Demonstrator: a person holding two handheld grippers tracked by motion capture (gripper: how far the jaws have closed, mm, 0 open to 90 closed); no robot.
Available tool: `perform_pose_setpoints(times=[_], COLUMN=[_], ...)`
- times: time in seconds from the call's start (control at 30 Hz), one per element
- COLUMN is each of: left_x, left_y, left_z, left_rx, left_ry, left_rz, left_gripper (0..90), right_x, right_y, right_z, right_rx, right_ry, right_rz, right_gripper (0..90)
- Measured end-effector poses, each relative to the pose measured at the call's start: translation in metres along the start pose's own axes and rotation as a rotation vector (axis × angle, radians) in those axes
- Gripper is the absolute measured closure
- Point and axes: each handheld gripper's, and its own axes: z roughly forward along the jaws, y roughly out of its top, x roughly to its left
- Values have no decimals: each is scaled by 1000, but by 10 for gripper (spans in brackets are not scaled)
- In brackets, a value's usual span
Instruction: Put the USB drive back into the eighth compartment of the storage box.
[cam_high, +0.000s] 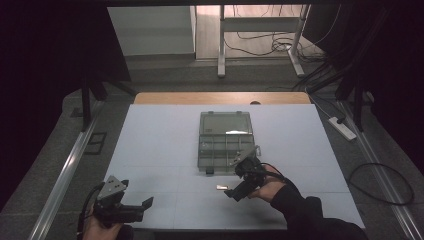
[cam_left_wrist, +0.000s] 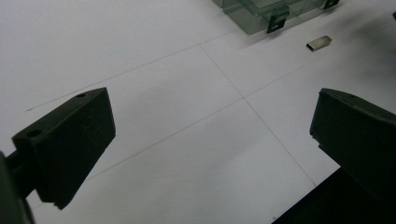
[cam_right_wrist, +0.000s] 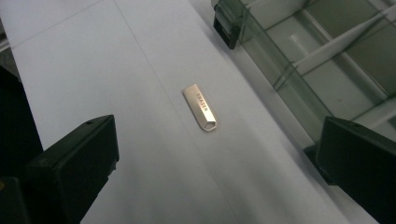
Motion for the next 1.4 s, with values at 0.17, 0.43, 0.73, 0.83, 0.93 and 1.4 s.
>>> perform_pose_setpoints(times=[0.17, 0.43, 0.73, 0.83, 0.93, 1.4], left_x=[0, 0, 0, 0, 0, 0], left_y=[0, 0, 0, 0, 0, -1], left_z=[0, 0, 0, 0, 0, -1], left_rx=[0, 0, 2, 2, 2, -2], left_ry=[0, -1, -2, -3, -4, -6], left_rz=[2, 5, 6, 5, 5, 5], left_gripper=[0, 0, 0, 0, 0, 0], right_x=[4, 7, 11, 13, 14, 14], right_y=[4, 7, 11, 12, 13, 13], right_z=[8, 19, 32, 39, 43, 56], right_rx=[25, 52, 86, 106, 118, 146], right_ry=[8, 9, 16, 19, 14, -13], right_rz=[-21, -46, -70, -90, -109, -162], right_gripper=[0, 0, 0, 0, 0, 161])
